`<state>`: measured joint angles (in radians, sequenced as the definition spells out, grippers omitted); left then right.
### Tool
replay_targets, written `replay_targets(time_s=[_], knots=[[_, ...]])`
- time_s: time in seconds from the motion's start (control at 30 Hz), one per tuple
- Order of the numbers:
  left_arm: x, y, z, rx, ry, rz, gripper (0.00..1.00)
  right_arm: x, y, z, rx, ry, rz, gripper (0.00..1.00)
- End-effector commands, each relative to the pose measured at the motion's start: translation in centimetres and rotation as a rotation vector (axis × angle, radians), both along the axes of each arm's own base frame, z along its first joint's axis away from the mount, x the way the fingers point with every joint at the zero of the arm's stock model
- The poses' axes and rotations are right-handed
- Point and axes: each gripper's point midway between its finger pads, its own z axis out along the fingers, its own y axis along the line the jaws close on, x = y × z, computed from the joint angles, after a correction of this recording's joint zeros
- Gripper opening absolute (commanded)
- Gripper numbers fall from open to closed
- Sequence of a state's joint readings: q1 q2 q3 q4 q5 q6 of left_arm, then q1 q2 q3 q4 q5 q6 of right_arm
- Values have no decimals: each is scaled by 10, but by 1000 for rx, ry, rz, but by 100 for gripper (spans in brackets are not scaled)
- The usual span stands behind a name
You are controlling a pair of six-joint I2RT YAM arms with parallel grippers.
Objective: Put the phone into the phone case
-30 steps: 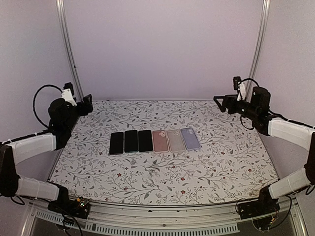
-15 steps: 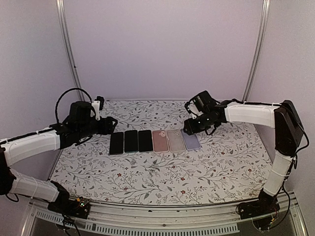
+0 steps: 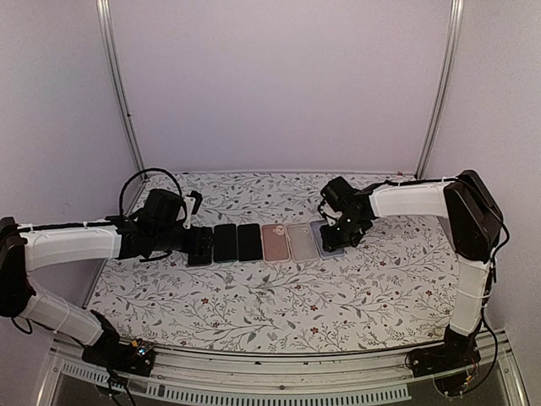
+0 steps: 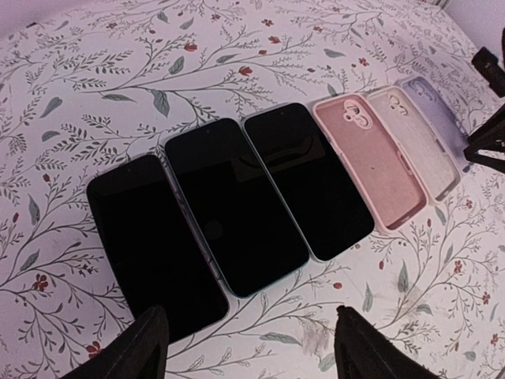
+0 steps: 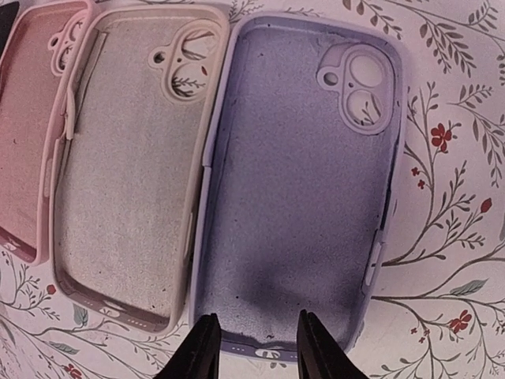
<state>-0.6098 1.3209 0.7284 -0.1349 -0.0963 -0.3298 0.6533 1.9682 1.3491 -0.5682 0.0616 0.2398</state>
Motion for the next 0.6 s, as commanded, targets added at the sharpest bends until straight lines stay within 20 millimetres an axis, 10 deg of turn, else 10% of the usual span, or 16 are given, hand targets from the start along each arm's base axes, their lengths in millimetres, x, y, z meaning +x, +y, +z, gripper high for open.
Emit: replay_targets(time_s=[0.0,0.33,0.57], knots=[[0,-11,11,-11,-15,-27,74,-4,-2,-18,-12,36,-12,31],[-4,-14,13,-35,-22,-28,74,-23,-7,-35,-14,100,5,24],[-4,-16,12,-14,-13,-29,74,-73,-22,-49,-67,255,43,20]])
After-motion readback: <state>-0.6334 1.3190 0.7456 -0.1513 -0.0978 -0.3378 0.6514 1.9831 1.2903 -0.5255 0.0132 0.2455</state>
